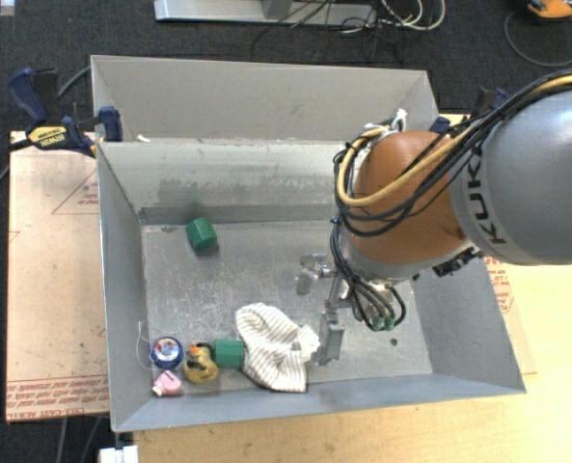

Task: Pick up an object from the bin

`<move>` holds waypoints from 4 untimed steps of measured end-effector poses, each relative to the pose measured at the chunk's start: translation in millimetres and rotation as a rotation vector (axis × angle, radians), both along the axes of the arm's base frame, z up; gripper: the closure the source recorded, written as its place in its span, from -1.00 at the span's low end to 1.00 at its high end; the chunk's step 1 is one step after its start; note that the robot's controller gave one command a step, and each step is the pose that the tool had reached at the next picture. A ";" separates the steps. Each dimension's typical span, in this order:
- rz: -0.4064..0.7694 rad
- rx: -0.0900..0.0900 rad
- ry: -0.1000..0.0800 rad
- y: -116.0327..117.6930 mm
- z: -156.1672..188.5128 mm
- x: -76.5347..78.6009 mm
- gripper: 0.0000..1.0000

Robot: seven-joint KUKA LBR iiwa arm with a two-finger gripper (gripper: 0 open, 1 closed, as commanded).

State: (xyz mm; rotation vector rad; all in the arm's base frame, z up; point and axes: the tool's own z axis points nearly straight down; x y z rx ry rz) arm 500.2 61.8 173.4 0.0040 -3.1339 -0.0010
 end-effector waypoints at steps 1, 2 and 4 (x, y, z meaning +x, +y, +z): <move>-0.003 0.000 -0.008 -0.5 4.1 1.8 -1.00; 0.090 0.001 -0.007 -17.3 -71.7 8.2 -1.00; 0.427 0.004 -0.011 -16.9 -102.9 6.1 1.00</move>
Offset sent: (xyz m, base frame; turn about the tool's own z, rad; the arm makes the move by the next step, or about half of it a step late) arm 0.0086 -0.0247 -0.1034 -0.1254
